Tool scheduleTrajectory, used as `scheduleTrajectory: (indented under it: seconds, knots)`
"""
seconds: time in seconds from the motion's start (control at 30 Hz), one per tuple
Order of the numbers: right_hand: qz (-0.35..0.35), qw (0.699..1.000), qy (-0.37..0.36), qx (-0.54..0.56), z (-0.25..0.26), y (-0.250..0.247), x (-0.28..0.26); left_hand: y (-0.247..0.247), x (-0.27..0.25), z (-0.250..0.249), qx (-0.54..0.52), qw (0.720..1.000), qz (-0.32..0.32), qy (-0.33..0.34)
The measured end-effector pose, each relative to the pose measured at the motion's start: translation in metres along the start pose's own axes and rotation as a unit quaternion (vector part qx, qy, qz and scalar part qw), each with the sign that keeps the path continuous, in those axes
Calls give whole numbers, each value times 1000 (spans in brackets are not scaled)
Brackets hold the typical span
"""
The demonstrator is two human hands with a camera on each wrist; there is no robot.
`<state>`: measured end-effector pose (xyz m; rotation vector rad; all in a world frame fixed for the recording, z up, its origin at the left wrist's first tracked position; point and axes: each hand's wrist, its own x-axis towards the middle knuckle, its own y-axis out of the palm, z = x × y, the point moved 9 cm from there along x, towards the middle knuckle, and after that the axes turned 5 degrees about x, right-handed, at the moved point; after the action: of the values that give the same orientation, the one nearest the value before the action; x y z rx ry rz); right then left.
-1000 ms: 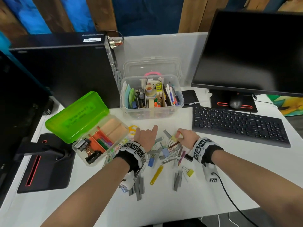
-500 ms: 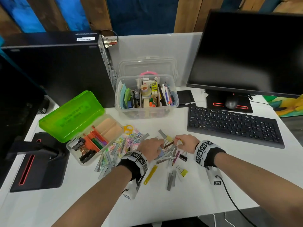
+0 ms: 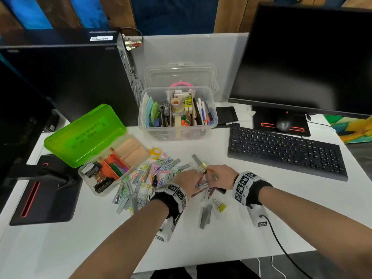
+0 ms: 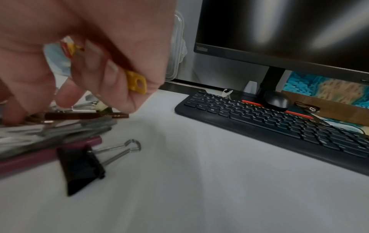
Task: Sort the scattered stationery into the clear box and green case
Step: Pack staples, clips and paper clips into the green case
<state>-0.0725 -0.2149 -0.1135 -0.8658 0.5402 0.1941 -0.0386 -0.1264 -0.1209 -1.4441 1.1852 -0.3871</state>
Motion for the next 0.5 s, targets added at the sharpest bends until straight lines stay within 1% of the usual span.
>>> scheduleTrajectory:
  seconds: [0.13,0.23,0.37,0.5]
  knots:
    - [16,999,-18,-29,5,9,-9,0,2,-1,35,999,-14,-3]
    - [3,998,-6,-69,4,14,-9,5,1,-5,80,997,-16,5]
    - [-27,996,15,-84,1,15,-8,7,-3,-4,41,998,-39,-3]
    - [-49,996,18,-75,-2,12,-10,11,-6,-4,30,999,-39,-15]
